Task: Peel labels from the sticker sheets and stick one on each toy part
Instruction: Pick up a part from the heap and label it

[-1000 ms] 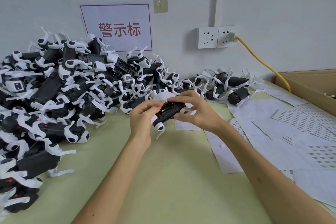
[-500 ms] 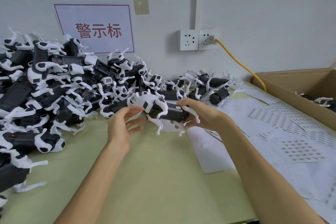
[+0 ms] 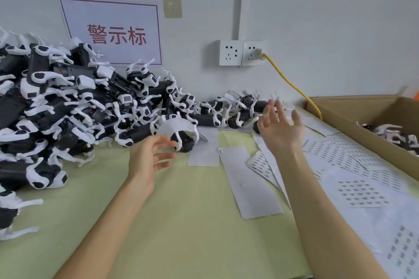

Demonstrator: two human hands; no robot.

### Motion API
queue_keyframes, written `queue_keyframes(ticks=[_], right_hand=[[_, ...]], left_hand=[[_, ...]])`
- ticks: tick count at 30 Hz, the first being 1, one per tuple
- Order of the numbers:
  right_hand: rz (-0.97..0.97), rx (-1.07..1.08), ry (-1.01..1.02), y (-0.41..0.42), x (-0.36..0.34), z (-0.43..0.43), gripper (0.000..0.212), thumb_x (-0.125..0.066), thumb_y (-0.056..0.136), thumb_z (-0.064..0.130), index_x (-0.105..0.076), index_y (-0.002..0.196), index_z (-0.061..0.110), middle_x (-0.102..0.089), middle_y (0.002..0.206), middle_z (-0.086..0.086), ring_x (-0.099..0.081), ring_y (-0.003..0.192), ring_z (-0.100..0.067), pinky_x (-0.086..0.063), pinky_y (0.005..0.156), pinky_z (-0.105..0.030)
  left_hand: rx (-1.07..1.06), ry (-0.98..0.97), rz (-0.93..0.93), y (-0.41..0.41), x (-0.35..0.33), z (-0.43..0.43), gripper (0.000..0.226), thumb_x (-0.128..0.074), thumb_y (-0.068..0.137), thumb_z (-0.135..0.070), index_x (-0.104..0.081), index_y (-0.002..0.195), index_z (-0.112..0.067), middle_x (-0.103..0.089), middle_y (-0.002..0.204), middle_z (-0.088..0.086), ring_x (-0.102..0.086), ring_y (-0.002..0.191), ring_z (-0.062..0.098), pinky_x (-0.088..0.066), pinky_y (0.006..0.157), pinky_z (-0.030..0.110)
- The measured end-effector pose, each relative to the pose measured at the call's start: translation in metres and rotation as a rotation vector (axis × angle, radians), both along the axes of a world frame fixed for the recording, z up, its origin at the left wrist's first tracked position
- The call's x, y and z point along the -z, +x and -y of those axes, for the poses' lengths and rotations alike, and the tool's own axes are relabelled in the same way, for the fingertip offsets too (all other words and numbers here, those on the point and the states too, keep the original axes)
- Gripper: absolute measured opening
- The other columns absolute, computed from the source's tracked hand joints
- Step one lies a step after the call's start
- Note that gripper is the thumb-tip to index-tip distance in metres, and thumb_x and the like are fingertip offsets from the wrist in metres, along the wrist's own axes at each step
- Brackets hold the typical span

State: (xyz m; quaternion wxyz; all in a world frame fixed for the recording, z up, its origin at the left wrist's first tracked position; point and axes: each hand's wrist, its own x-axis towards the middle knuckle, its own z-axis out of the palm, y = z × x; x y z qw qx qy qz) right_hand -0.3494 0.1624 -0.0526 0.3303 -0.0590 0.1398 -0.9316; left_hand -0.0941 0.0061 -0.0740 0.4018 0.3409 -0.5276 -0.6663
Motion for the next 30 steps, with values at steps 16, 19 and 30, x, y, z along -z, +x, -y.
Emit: queue_keyframes(ticks=[16, 19, 30], right_hand=[[-1.507, 0.072, 1.001, 0.084, -0.066, 0.122, 0.045, -0.073, 0.091, 0.028, -0.055, 0.132, 0.022, -0.063, 0.122, -0.001, -0.065, 0.100, -0.020, -0.053, 0.086, -0.034], [-1.860, 0.130, 1.079, 0.096, -0.082, 0.164, 0.075, -0.081, 0.083, 0.035, -0.041, 0.145, 0.021, -0.050, 0.138, -0.007, -0.059, 0.114, -0.023, -0.050, 0.096, -0.039], [-2.466, 0.235, 0.932, 0.167, -0.129, 0.342, 0.138, -0.089, 0.062, 0.062, -0.002, 0.162, 0.023, -0.005, 0.168, -0.011, -0.030, 0.146, -0.043, -0.035, 0.112, -0.063]], left_hand=[[0.000, -0.043, 0.060, 0.000, -0.009, -0.011, 0.023, -0.050, 0.096, -0.014, -0.069, 0.083, -0.013, -0.078, 0.087, 0.008, -0.062, 0.054, 0.014, -0.044, 0.057, 0.027], [-0.002, -0.044, 0.052, -0.001, -0.008, -0.012, 0.021, -0.052, 0.093, -0.015, -0.069, 0.081, -0.013, -0.078, 0.091, 0.010, -0.061, 0.055, 0.015, -0.043, 0.057, 0.026], [0.018, -0.061, 0.047, -0.009, -0.003, -0.003, 0.039, -0.049, 0.092, -0.009, -0.060, 0.059, -0.025, -0.063, 0.060, -0.008, -0.052, 0.048, 0.012, -0.039, 0.050, 0.021]])
